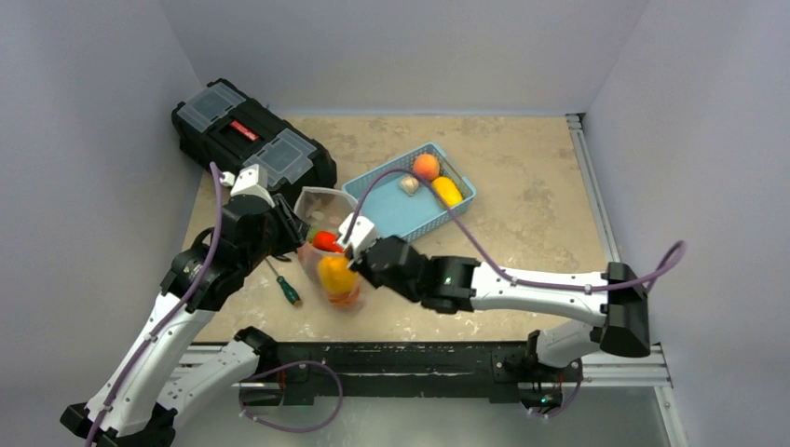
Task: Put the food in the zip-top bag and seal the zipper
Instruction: Adjust the zipper food storage bag at the center of the board.
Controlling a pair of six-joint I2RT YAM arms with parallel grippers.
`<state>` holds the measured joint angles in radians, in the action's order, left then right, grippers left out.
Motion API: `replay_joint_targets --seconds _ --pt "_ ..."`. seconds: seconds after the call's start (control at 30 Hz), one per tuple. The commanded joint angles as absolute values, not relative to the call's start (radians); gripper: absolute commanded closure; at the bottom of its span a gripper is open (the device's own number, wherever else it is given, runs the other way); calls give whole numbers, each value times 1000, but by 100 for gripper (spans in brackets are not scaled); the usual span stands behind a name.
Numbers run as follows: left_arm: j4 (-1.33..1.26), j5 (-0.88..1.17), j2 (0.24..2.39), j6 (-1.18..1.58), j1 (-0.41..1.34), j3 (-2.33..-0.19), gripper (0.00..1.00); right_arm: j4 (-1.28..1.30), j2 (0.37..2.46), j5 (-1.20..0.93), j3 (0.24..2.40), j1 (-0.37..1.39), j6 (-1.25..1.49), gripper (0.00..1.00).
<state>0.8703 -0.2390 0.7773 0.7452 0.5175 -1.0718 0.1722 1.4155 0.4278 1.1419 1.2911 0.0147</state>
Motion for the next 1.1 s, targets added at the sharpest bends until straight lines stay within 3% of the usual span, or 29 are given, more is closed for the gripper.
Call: replay_joint_targets --seconds 0.0,0.13,0.17,0.4,0.5,0.63,0.8,1.07 --pt "877 -225 762 581 519 -1131 45 63 1311 101 1070 1156 -301 100" --pt "835 -138 724 456 520 -1153 23 88 1308 -104 1072 1092 -379 100" --pt "803 -86 713 408 519 -1150 22 105 1317 -129 1085 1089 -398 100" --pt "577 471 688 82 530 -1031 24 209 1373 -285 1148 1034 -398 100" --pt "509 520 707 -23 608 -968 24 238 1382 -313 1158 1016 -382 100" --pt "534 436 789 -146 703 -950 23 242 1365 -323 1148 997 -356 100" --pt "568 268 862 -171 712 -943 33 215 1300 -287 1109 986 -325 100" --pt "551 187 857 -175 712 -918 57 172 1245 -288 1070 960 -304 100"
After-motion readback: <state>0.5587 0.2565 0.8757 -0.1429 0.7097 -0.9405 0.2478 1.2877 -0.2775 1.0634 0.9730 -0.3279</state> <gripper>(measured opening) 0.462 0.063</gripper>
